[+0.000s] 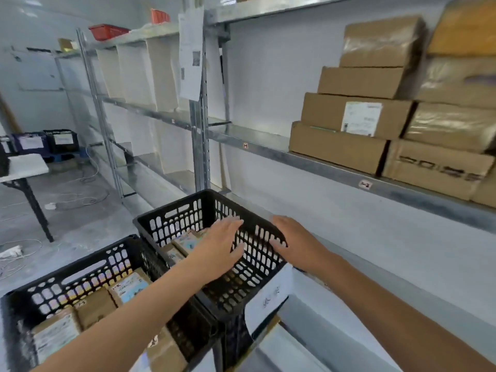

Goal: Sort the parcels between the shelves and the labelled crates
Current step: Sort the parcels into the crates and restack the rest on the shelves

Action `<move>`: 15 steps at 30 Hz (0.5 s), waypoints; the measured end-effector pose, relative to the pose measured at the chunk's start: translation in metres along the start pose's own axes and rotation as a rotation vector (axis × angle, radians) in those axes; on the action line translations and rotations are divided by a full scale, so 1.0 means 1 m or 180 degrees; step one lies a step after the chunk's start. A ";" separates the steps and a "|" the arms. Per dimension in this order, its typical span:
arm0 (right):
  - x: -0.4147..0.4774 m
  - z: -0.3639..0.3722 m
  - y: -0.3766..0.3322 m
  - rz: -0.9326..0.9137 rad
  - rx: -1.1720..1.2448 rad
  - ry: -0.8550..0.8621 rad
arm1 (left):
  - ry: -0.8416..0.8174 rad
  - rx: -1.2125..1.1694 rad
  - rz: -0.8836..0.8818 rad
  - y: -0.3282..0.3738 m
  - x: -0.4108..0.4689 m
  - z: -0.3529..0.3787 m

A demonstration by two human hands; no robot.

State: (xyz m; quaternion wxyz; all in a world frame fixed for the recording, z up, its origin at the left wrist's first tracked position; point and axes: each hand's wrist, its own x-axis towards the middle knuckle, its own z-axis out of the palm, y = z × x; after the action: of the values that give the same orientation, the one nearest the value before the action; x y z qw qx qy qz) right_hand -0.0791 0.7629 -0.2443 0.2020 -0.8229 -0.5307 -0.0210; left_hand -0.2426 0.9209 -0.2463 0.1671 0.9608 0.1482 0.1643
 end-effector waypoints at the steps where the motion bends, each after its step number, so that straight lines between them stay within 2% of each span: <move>1: -0.017 -0.009 -0.001 0.0029 -0.0088 -0.0001 | 0.0024 0.0031 0.0136 0.011 -0.003 -0.001; 8: -0.113 -0.090 0.008 0.0448 -0.0653 0.0160 | -0.0075 -0.0148 0.1086 0.103 -0.006 0.003; 15: -0.172 -0.159 0.039 0.0960 -0.0929 0.0713 | -0.0066 -0.0544 0.1798 0.196 0.015 0.004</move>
State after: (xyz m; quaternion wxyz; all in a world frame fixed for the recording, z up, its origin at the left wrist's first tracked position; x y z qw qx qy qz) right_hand -0.0914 0.5440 -0.1534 0.1394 -0.9058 -0.3674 -0.1583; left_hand -0.1823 0.7484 -0.1735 0.1965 0.9481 -0.1412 0.2064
